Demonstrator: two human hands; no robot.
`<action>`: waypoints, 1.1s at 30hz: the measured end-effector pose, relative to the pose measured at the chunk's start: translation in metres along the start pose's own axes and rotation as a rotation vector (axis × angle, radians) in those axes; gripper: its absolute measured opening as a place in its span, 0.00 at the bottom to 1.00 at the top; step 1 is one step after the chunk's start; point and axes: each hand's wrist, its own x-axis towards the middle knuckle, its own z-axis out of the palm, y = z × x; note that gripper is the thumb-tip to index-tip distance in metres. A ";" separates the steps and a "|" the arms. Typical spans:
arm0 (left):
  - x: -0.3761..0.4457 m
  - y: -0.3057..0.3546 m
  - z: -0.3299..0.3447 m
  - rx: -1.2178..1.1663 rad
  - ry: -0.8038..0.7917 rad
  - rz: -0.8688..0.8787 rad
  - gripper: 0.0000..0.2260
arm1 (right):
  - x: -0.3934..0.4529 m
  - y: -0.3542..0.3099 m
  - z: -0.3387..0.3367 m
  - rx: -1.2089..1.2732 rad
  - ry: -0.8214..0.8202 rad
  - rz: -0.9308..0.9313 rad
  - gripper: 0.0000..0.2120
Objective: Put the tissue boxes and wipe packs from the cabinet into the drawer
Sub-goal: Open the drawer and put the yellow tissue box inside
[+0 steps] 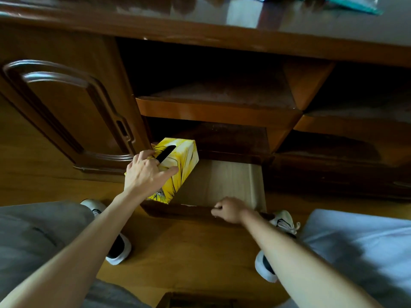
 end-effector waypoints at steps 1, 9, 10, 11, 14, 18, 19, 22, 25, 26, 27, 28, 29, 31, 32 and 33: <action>-0.001 -0.001 0.001 0.012 -0.002 0.008 0.31 | -0.003 0.006 0.008 -0.035 0.025 -0.010 0.21; -0.009 -0.011 0.010 0.038 -0.040 -0.007 0.31 | -0.002 0.015 0.016 -0.014 -0.082 0.024 0.24; -0.010 -0.011 0.011 0.044 -0.038 -0.005 0.32 | -0.005 0.016 0.018 -0.022 -0.085 0.007 0.23; -0.011 -0.011 0.013 0.050 -0.034 0.001 0.33 | -0.008 0.016 0.022 -0.026 -0.090 -0.015 0.22; -0.012 -0.010 0.016 0.067 -0.036 0.016 0.34 | -0.015 0.016 0.031 -0.018 -0.150 -0.036 0.20; -0.016 -0.007 0.025 0.087 -0.054 0.027 0.33 | -0.019 0.013 0.038 -0.004 -0.231 0.003 0.21; -0.017 -0.006 0.028 0.091 -0.057 0.029 0.33 | -0.020 0.014 0.037 -0.004 -0.243 0.019 0.23; -0.024 -0.003 0.037 0.083 -0.057 0.078 0.33 | -0.021 0.014 0.033 0.136 -0.211 0.090 0.27; -0.029 -0.006 0.044 0.076 -0.123 0.218 0.34 | -0.011 0.001 0.023 0.833 0.041 0.170 0.25; -0.031 -0.006 0.046 0.087 -0.161 0.277 0.34 | -0.005 -0.004 0.017 1.051 0.100 0.199 0.25; -0.034 -0.006 0.048 0.103 -0.196 0.333 0.34 | -0.001 -0.008 0.009 1.193 0.111 0.223 0.26; -0.036 -0.005 0.052 0.124 -0.229 0.387 0.34 | 0.004 -0.010 0.003 1.273 0.086 0.244 0.29; -0.040 -0.003 0.056 0.151 -0.264 0.434 0.36 | 0.007 -0.010 0.000 1.300 0.043 0.262 0.32; -0.046 -0.003 0.065 0.205 -0.338 0.473 0.38 | 0.013 -0.004 0.003 1.268 -0.007 0.307 0.39; -0.047 -0.005 0.068 0.214 -0.361 0.460 0.38 | 0.016 0.002 0.008 1.247 -0.016 0.332 0.40; -0.046 -0.008 0.068 0.207 -0.365 0.437 0.36 | 0.019 0.008 0.015 1.245 -0.022 0.358 0.39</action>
